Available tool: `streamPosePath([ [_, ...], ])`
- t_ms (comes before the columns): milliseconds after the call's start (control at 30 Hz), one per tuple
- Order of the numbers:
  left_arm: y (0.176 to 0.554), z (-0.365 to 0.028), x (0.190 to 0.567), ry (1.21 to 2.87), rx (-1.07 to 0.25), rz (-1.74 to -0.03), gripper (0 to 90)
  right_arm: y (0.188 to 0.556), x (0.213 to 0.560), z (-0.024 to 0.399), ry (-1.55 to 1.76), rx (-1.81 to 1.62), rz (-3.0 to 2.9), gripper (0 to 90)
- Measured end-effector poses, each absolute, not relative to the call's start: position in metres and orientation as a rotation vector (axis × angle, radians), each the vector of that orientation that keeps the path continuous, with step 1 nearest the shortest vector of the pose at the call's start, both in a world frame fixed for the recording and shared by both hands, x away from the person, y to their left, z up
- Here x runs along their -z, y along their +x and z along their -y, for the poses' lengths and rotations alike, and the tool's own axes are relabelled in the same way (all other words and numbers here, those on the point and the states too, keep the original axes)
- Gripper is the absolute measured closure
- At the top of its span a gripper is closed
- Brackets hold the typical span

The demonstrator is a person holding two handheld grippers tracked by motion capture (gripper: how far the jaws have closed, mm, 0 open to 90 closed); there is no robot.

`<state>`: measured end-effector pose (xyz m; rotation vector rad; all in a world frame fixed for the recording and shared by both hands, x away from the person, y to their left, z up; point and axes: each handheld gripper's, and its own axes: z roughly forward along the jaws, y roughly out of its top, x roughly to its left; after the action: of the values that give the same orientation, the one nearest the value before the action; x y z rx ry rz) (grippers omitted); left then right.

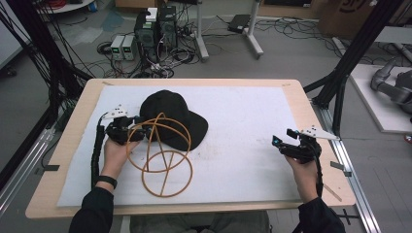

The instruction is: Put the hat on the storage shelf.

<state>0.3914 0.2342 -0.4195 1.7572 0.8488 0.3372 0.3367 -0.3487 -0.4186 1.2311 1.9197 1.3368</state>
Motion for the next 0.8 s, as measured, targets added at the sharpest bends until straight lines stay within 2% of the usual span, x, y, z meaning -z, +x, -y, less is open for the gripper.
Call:
streamPosePath([
  [67, 0.392, -0.235, 0.42, 1.738, -0.321, -0.859, 32.0, 0.337, 0.419, 0.349, 1.238, -1.339, -1.921, 27.5],
  [267, 0.4, -0.23, 0.428, 1.742, -0.255, -0.87, 29.1, 0.337, 0.419, 0.348, 1.236, -1.341, -1.924, 27.5],
  [367, 0.402, -0.229, 0.429, 1.733, -0.248, -0.864, 33.0, 0.336, 0.418, 0.347, 1.234, -1.341, -1.924, 27.6],
  [400, 0.402, -0.23, 0.43, 1.741, -0.247, -0.866, 38.5, 0.336, 0.418, 0.347, 1.234, -1.342, -1.924, 27.6],
  [467, 0.402, -0.23, 0.43, 1.744, -0.249, -0.862, 43.6, 0.337, 0.419, 0.347, 1.236, -1.342, -1.925, 27.6],
  [533, 0.401, -0.23, 0.429, 1.727, -0.242, -0.855, 42.9, 0.337, 0.419, 0.347, 1.241, -1.341, -1.925, 27.6],
  [633, 0.397, -0.229, 0.423, 1.734, -0.296, -0.873, 29.9, 0.337, 0.419, 0.348, 1.239, -1.345, -1.922, 27.6],
  [800, 0.392, -0.227, 0.416, 1.732, -0.329, -0.858, 31.5, 0.337, 0.42, 0.348, 1.249, -1.341, -1.928, 27.6],
])
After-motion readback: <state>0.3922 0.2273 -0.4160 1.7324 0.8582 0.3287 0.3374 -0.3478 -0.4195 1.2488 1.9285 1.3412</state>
